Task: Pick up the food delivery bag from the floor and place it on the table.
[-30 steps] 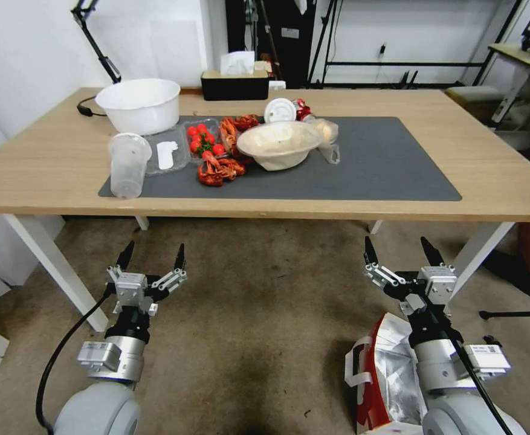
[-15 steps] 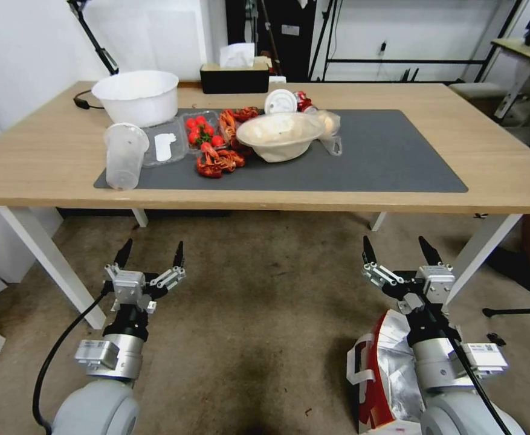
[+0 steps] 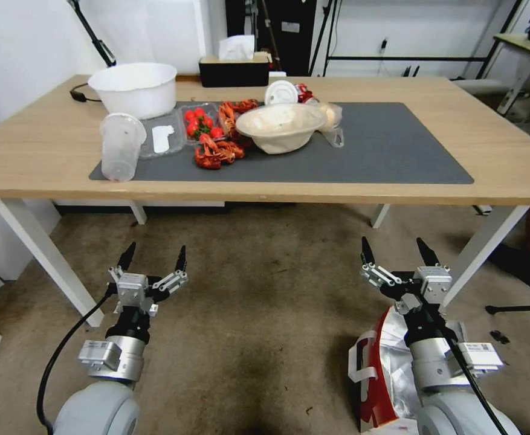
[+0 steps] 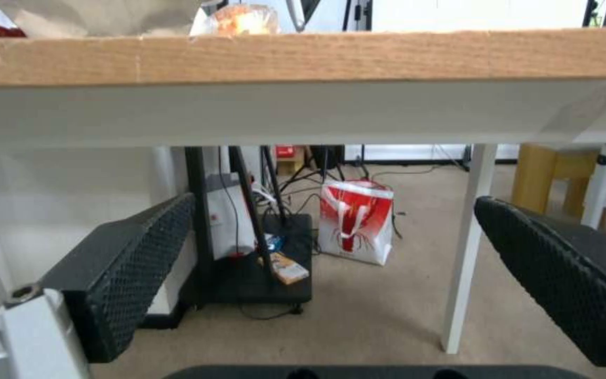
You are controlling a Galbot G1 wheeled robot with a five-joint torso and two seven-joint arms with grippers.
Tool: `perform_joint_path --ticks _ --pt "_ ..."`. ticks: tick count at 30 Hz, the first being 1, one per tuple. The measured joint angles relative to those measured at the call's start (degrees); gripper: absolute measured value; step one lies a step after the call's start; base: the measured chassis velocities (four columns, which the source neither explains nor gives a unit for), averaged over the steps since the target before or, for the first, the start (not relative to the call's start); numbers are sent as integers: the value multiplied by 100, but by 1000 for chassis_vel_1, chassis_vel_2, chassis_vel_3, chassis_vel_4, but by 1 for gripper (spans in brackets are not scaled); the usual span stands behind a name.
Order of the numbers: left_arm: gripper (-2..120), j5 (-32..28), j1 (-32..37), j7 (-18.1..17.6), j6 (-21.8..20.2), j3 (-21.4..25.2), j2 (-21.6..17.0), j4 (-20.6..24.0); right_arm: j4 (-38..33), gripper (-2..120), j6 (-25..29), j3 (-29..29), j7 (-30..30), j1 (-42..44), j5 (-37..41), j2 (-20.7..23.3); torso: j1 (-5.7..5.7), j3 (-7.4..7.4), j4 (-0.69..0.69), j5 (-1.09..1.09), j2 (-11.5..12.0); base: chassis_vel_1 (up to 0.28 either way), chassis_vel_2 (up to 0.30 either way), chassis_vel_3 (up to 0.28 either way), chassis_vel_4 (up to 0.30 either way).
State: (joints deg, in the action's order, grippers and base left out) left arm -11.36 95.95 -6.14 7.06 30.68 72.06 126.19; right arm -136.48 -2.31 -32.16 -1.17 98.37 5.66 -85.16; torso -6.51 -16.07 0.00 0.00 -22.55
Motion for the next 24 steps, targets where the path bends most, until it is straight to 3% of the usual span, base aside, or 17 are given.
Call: perform_joint_path --ticks 24 --pt "99 -16 35 -9 -13 20 -40 106 -147 100 28 -18 50 152 -13 -13 153 318 0 0 470 0 0 0 0"
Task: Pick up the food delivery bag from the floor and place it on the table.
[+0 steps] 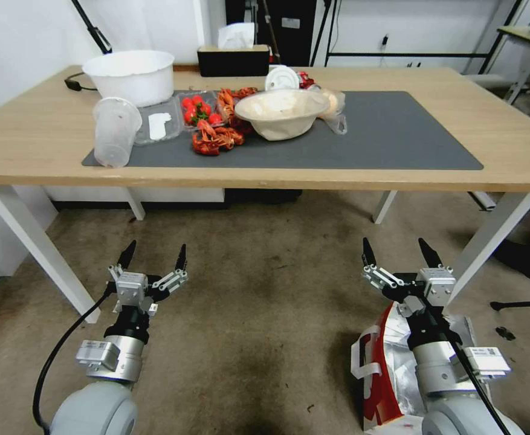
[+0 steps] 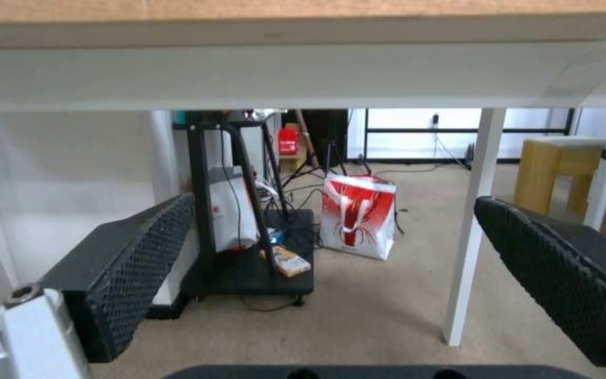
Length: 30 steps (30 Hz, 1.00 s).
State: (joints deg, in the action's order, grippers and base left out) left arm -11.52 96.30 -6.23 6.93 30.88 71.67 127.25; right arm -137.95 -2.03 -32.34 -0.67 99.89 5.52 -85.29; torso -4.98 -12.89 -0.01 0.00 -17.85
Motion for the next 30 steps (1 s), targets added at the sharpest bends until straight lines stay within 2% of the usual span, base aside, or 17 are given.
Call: perform_joint_path --ticks 11,30 --pt "98 -22 29 -9 2 6 -35 22 -39 100 45 -51 11 10 25 -47 87 252 0 0 339 0 0 0 0" --pt "99 -22 0 -2 3 -19 -12 10 24 100 22 -66 4 -43 57 -82 185 553 0 0 738 0 0 0 0"
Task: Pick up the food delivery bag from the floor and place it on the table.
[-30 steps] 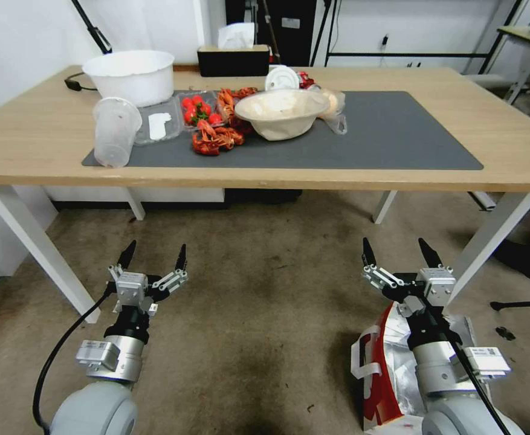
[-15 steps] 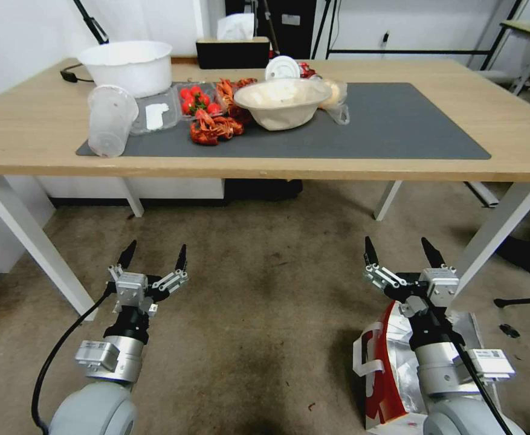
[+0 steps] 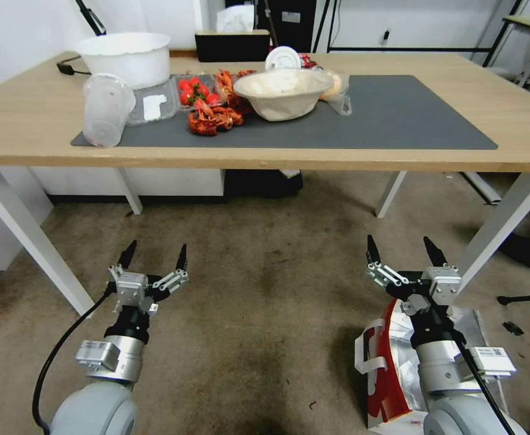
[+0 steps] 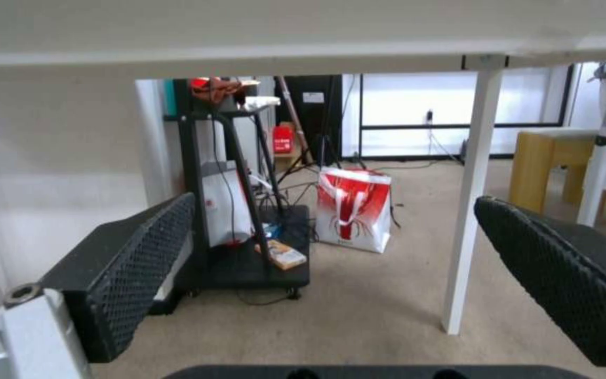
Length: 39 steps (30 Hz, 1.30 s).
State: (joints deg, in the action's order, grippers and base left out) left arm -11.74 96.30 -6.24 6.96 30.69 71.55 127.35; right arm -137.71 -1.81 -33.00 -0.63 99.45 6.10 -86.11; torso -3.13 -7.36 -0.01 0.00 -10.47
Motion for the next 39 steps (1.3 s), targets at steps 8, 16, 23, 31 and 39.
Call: perform_joint_path --ticks 8,16,23,31,39 --pt "99 2 -17 11 -18 -15 7 1 33 100 -24 6 -5 -52 -1 7 36 131 0 0 168 0 0 0 0" --pt "99 24 -6 31 -12 -47 15 -11 53 100 -31 13 -5 -39 -15 -1 67 287 0 0 355 0 0 0 0" --pt "99 24 -9 30 -4 -46 39 -37 69 100 -31 11 -5 -45 -12 -2 87 441 0 0 527 0 0 0 0" --pt "99 50 19 28 31 -67 57 -53 134 100 -23 31 4 -68 -7 -51 100 608 0 -1 707 0 0 0 0" --pt "99 44 12 10 34 -69 57 -26 106 100 -19 20 24 -41 -22 -41 112 737 0 0 874 0 0 0 0"
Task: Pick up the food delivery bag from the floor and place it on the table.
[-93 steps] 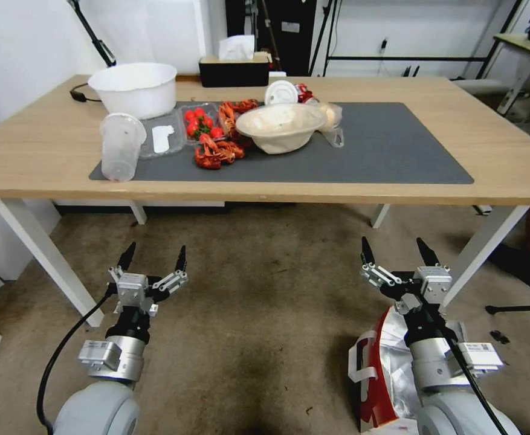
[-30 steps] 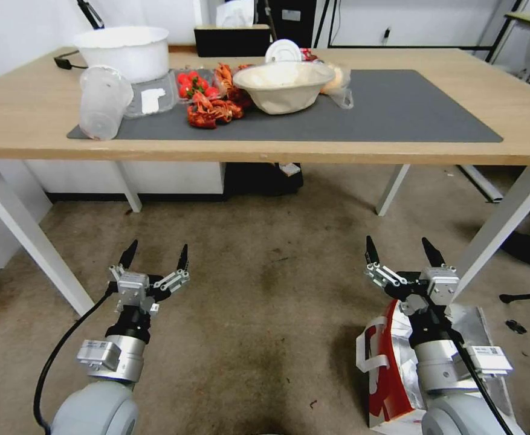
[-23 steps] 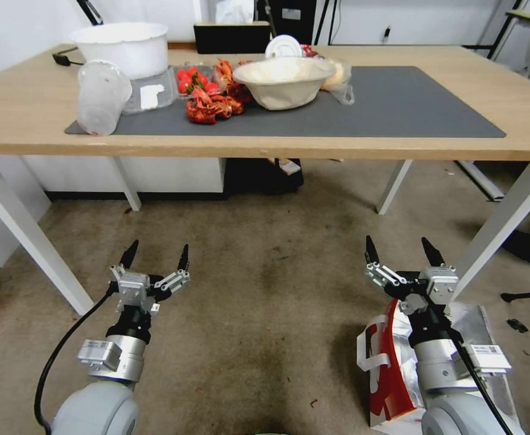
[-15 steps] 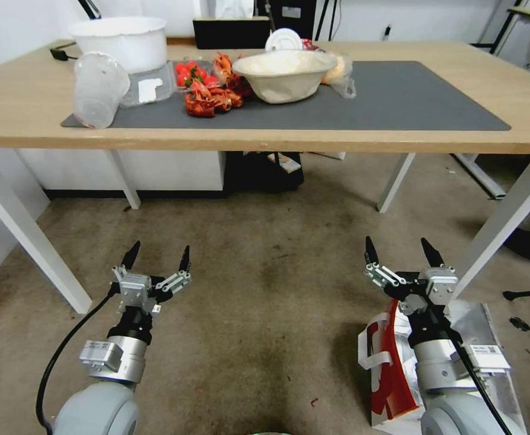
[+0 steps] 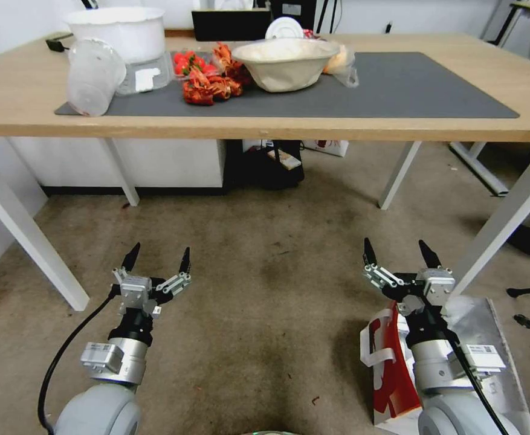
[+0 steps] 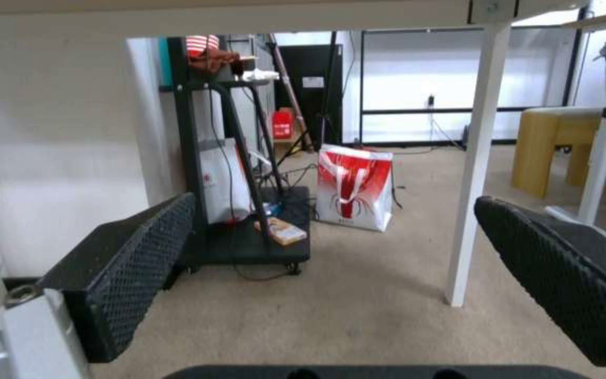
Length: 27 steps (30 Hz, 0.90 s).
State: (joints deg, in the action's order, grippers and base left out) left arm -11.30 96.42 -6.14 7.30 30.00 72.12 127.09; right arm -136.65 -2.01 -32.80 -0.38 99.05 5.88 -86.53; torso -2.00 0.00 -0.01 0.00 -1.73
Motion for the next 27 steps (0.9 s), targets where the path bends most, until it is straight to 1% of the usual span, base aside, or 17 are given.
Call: perform_joint_path --ticks 4,12,15,21,27 --pt "99 -4 6 -4 -1 -8 7 16 -5 100 1 1 2 7 -6 -6 10 -1 0 0 41 0 0 0 0" --pt "99 -47 12 -23 57 9 5 13 -25 100 18 -4 5 18 -5 -5 12 -1 0 0 41 0 0 0 0" --pt "99 -100 -24 24 361 28 6 -75 -32 100 37 -10 -5 35 -4 -1 12 -1 0 0 29 0 0 0 0" --pt "100 -110 -45 16 462 42 1 -121 -37 100 37 -63 -45 38 13 45 10 0 0 0 20 0 0 0 0" --pt "100 -165 -47 -25 457 56 -20 -124 -38 100 -92 -317 -137 -9 182 283 7 -1 0 0 7 0 0 0 0"
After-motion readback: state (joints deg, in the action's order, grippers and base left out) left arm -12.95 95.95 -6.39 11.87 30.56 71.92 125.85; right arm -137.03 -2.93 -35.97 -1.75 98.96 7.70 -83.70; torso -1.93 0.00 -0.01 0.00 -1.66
